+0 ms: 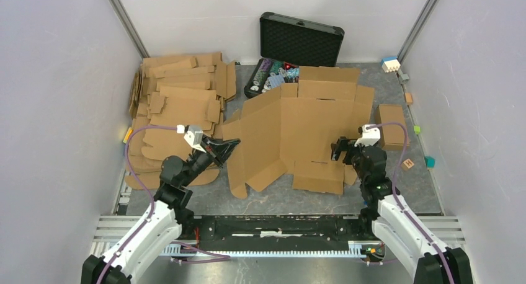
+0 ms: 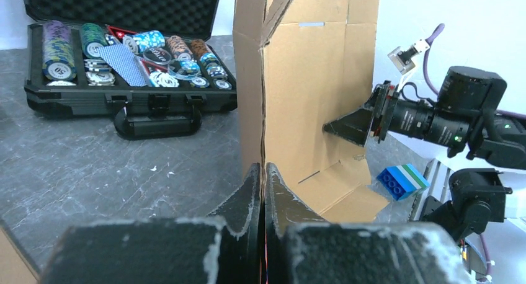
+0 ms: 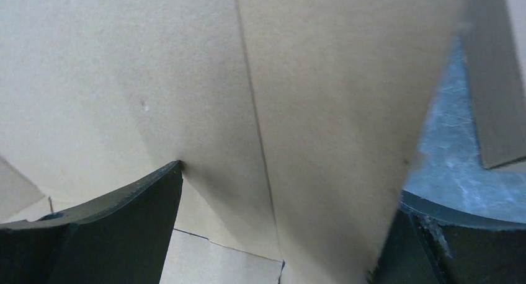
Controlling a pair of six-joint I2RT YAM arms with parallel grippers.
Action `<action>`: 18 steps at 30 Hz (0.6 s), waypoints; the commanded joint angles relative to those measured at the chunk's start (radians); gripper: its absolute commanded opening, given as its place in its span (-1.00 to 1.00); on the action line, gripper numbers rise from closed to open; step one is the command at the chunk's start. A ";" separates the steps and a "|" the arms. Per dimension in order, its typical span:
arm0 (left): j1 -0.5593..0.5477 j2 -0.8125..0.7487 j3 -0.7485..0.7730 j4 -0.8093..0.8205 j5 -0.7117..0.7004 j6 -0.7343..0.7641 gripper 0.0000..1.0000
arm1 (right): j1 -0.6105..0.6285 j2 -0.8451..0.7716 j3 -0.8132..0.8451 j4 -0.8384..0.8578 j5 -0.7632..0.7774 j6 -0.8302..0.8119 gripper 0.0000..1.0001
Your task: Fold the paper box
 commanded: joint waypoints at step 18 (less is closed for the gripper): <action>-0.064 -0.152 -0.069 -0.031 -0.019 0.146 -0.96 | 0.003 -0.090 0.374 -0.259 -0.060 -0.108 0.96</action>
